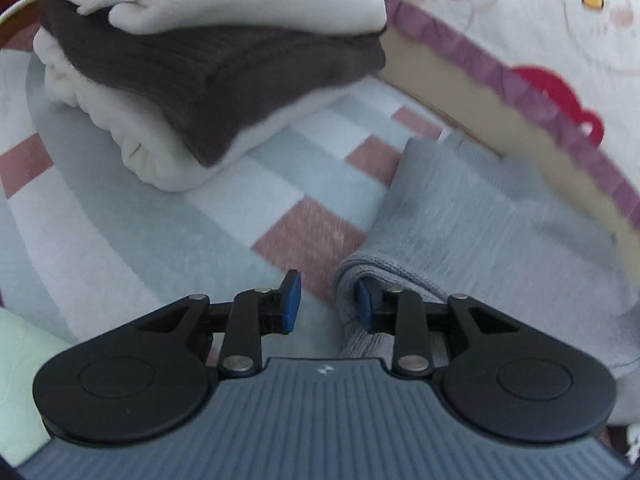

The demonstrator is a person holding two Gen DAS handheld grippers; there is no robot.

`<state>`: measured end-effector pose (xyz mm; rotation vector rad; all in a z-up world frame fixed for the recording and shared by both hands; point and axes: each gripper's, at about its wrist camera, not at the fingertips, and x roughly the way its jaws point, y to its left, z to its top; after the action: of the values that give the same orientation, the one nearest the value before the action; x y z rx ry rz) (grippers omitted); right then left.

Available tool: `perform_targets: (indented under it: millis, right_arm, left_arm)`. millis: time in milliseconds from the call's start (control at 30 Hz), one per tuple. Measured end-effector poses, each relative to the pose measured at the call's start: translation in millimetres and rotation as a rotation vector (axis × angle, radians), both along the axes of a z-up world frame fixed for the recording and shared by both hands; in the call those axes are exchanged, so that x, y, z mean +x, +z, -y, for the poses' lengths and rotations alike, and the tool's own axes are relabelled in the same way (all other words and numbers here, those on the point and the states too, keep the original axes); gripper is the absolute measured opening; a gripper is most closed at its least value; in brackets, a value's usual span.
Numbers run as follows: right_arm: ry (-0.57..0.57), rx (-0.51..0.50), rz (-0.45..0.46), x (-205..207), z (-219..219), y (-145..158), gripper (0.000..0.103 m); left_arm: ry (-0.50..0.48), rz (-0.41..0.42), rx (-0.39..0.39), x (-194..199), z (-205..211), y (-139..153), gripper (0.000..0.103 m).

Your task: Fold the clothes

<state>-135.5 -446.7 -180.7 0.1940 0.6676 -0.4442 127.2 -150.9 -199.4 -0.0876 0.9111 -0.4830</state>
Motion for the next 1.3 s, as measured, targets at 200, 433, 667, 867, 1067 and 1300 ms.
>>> perform_targets:
  millis: [200,433,667,867,1067,1300]
  right_arm:
    - [-0.216,0.261,0.012,-14.9,40.1,-20.1,0.057]
    - [-0.335,0.444,0.147,-44.1,73.4,-42.2,0.013]
    - [-0.163,0.048,0.142,-40.7,48.1,-16.8,0.013]
    - [-0.25,0.179,0.086,-54.3,66.8,-22.3,0.024]
    - [-0.396,0.214,0.117,-116.2,104.7,-15.8,0.036]
    - [-0.727,0.389,0.189,-233.8,187.2,-19.4,0.042]
  left_arm:
    - [-0.039,0.024,-0.039,-8.2,-9.8,31.7,0.046]
    - [-0.149,0.325,-0.17,-40.8,1.9,75.1,0.052]
    - [-0.269,0.14,-0.029,-30.2,43.9,17.1,0.052]
    - [-0.304,0.226,0.128,-51.0,60.3,15.3,0.052]
    - [-0.519,0.35,0.017,-99.9,71.2,40.1,0.051]
    - [-0.757,0.329,0.042,-163.6,171.9,54.5,0.052]
